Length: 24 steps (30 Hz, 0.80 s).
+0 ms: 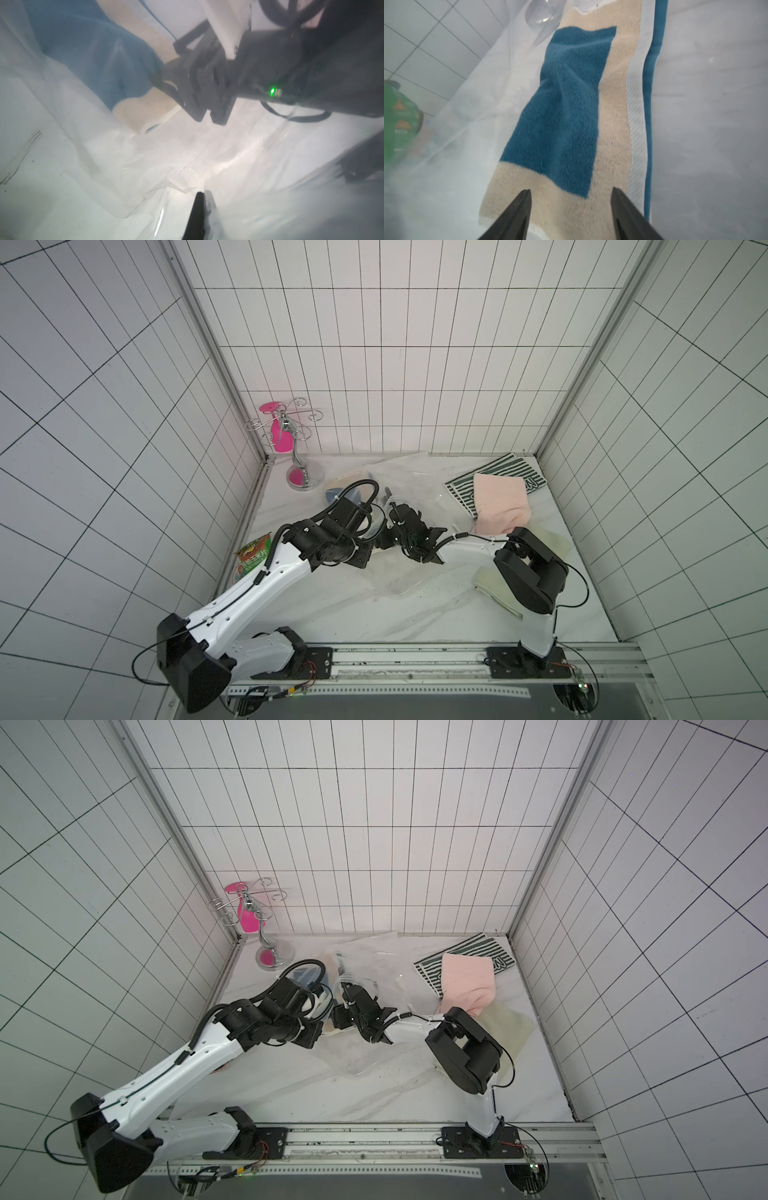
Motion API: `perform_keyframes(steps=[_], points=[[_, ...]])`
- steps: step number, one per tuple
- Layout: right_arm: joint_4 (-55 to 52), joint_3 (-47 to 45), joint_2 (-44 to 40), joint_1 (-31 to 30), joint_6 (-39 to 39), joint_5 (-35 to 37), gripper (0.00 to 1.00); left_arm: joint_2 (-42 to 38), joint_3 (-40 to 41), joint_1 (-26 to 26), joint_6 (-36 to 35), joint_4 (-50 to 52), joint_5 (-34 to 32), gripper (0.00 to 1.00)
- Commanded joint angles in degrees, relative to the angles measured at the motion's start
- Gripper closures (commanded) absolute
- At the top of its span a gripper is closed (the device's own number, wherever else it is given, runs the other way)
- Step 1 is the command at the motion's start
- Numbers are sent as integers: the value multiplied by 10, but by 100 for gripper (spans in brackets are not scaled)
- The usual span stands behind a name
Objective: Place the folded towel into the vacuum bag
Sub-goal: Place the towel in the vacuum bag.
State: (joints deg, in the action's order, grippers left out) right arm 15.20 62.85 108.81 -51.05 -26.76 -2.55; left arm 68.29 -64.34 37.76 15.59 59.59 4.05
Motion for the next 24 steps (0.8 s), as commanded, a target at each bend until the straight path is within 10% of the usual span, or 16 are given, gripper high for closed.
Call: perform_keyframes(steps=[1,17,24], points=[[-8,-45,-16,-27,-72,-15,53,-10,5,-2,-6,-32,7,100],[6,94,84,-6,-80,16,63,0,1,14,-14,6,59,100],[-32,51,56,-10,-88,-36,55,19,-17,-3,-2,39,-25,100]])
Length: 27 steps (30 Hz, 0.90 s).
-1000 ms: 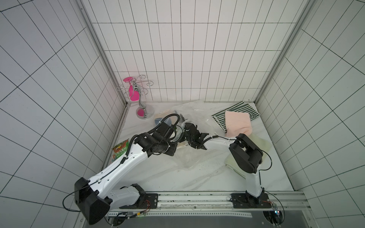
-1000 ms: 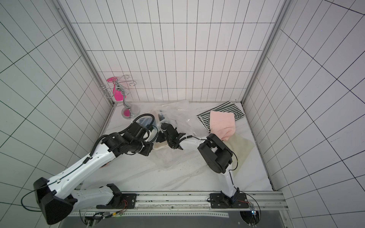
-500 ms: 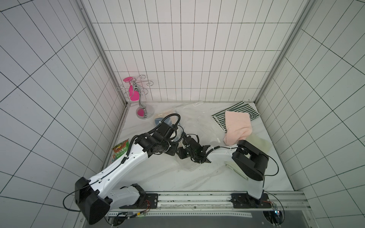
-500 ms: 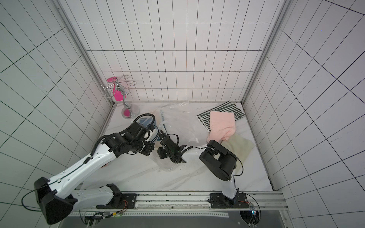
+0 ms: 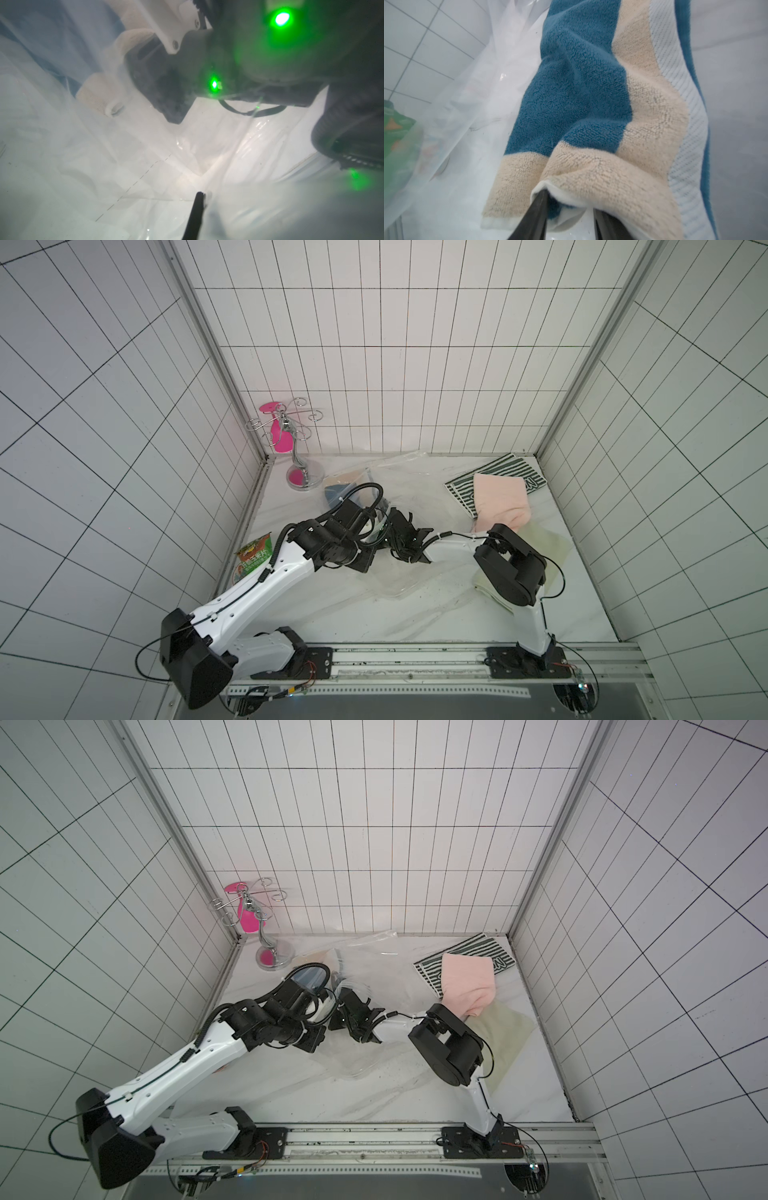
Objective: Place the folded towel into the vacuum bag
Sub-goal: Place the towel in the vacuum bag.
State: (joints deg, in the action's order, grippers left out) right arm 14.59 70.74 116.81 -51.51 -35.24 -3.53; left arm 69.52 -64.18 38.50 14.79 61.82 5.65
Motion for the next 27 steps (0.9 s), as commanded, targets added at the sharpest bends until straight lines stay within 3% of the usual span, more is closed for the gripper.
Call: perform_keyframes(steps=[1,5,8,11,14,17,20,22,24,27], points=[[-45,-38,-41,-8,-4,-39,50,10,-23,-15,7,21,-55,100],[-99,-115,-137,-13,-16,-88,35,19,-29,-18,6,19,-59,100],[-115,-163,-198,-13,-35,-124,31,23,-21,-18,7,6,-65,100],[-115,-194,-237,-17,-66,-167,32,22,-23,-16,9,13,-69,98],[-57,-255,-283,-16,-142,-193,40,10,-23,-9,14,21,-46,96],[-3,-317,-354,-9,-203,-155,45,-6,-20,18,35,32,-51,91],[-34,-333,-410,12,-229,-103,47,-17,-27,27,56,59,-47,80],[-31,-344,-428,27,-242,-83,47,-26,-29,30,64,75,-49,65],[-32,-343,-433,34,-243,-78,47,-36,-40,39,73,96,-66,54],[-28,-337,-432,35,-260,-91,47,-51,-77,64,77,118,-102,44]])
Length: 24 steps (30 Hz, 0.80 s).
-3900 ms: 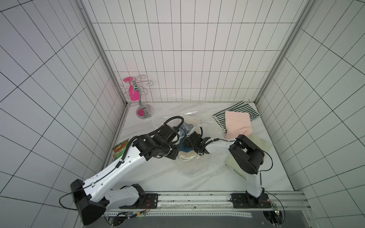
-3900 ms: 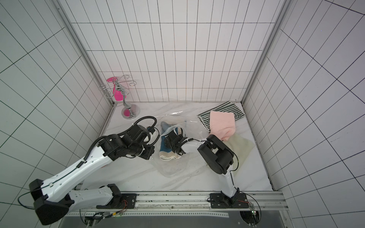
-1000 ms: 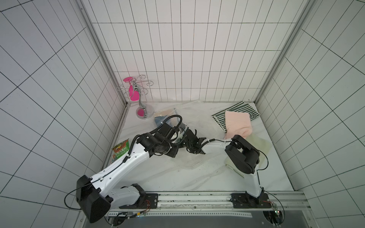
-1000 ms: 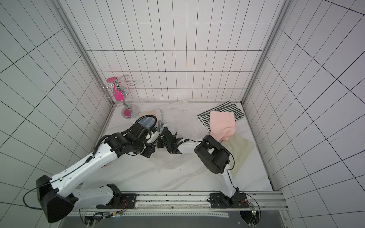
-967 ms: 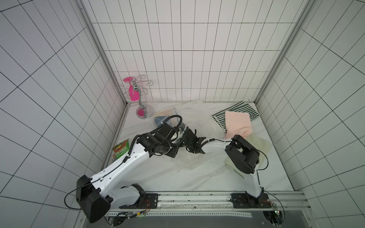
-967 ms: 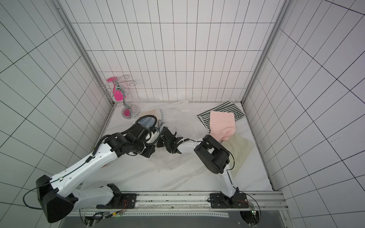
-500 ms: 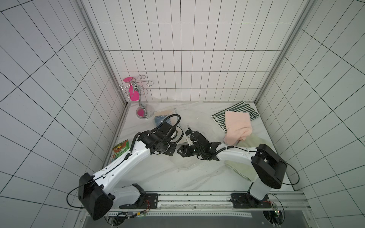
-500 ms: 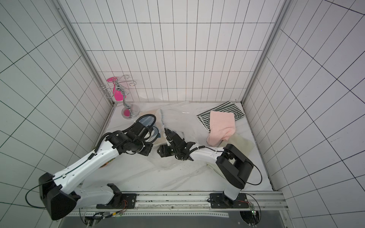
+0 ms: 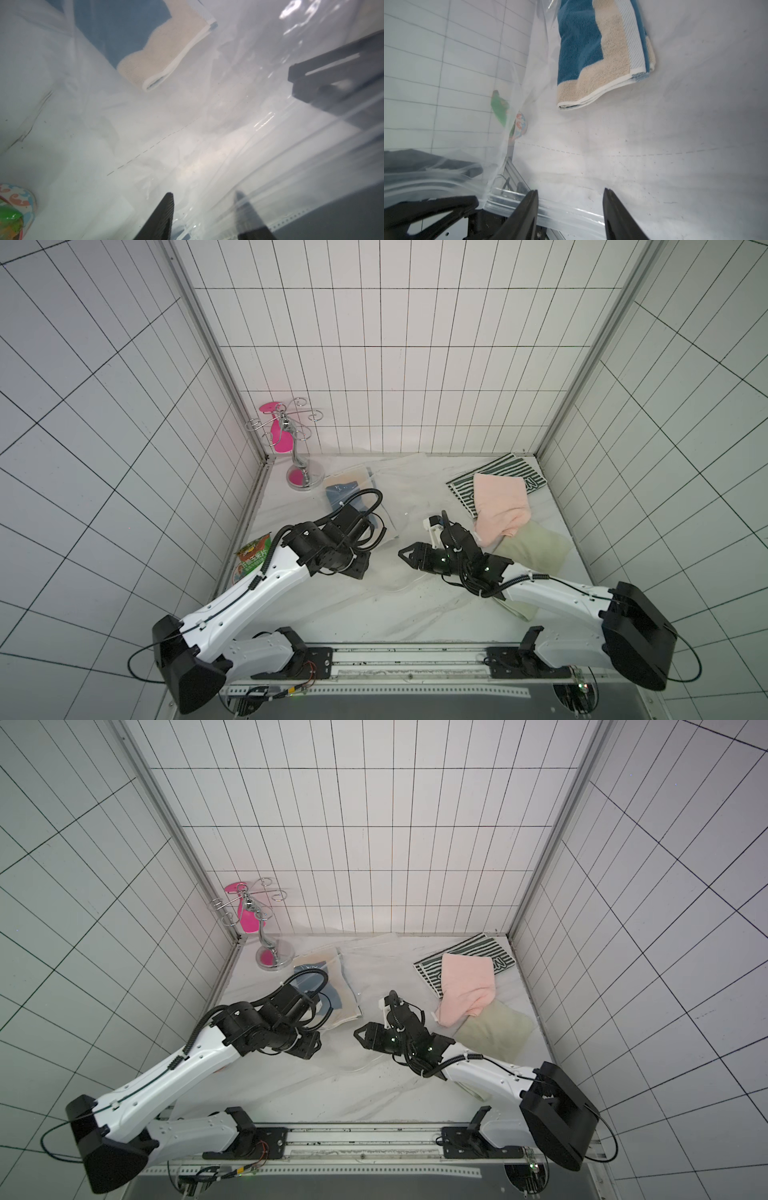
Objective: Place the folded towel into the vacuum bag
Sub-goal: Place the towel in the vacuum bag.
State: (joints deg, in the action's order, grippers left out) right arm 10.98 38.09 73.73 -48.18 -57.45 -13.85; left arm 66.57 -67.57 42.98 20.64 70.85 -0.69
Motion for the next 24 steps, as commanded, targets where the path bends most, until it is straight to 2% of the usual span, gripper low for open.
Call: perform_keyframes(steps=[1,4,8,13,16,19,24], points=[[12,-10,-2,2,-46,6,47,-22,-59,32,18,27,-53,42],[2,-14,-17,-4,-65,2,47,-12,-83,78,-1,-14,-81,36],[-125,-9,-59,-6,-62,17,46,14,-97,93,-42,-79,-85,32],[-325,-10,-96,-5,-70,44,44,57,-145,82,-91,-144,-93,25],[-418,-26,-122,3,-89,72,41,82,-155,42,-97,-195,-56,25],[-482,-40,-159,27,-105,98,39,105,-159,20,-100,-232,-60,25],[-609,20,-197,77,-69,176,37,119,-142,19,-93,-288,-61,24]])
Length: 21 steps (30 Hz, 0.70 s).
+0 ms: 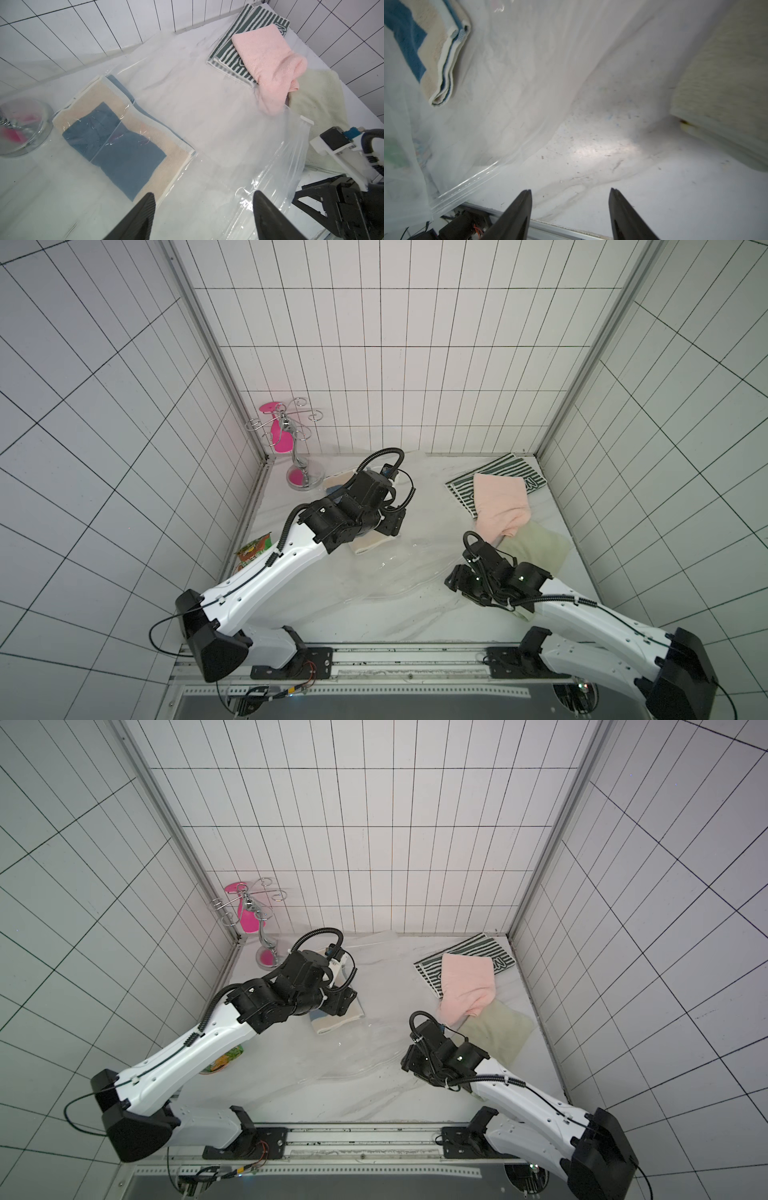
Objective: Place the folded towel into the vacuum bag
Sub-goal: Place the towel in the vacuum bag.
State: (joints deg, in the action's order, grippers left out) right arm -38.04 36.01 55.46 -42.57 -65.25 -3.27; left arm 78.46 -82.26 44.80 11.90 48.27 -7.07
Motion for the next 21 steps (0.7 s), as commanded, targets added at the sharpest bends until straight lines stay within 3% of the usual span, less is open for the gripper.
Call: perform_keyframes(steps=[1,3,5,8,12,18,19,20,21], points=[[-134,57,-14,32,23,81,36,-1,10,1,-4,-70,-6,23],[-168,84,-5,67,58,103,34,-7,17,0,-2,-86,-51,16],[-181,92,7,115,93,97,32,-18,28,-2,2,-108,-108,3],[-180,111,25,186,140,78,30,-41,57,-18,24,-153,-138,1],[-181,147,40,247,181,70,29,-49,77,-49,32,-178,-41,1],[-152,145,64,383,217,74,23,-12,81,-48,33,-177,61,14],[-151,150,75,385,219,94,20,-7,80,-47,34,-176,70,14],[-150,151,86,389,223,124,3,-3,77,-44,33,-173,74,15],[-148,147,98,401,225,144,2,0,75,-39,28,-169,77,15]])
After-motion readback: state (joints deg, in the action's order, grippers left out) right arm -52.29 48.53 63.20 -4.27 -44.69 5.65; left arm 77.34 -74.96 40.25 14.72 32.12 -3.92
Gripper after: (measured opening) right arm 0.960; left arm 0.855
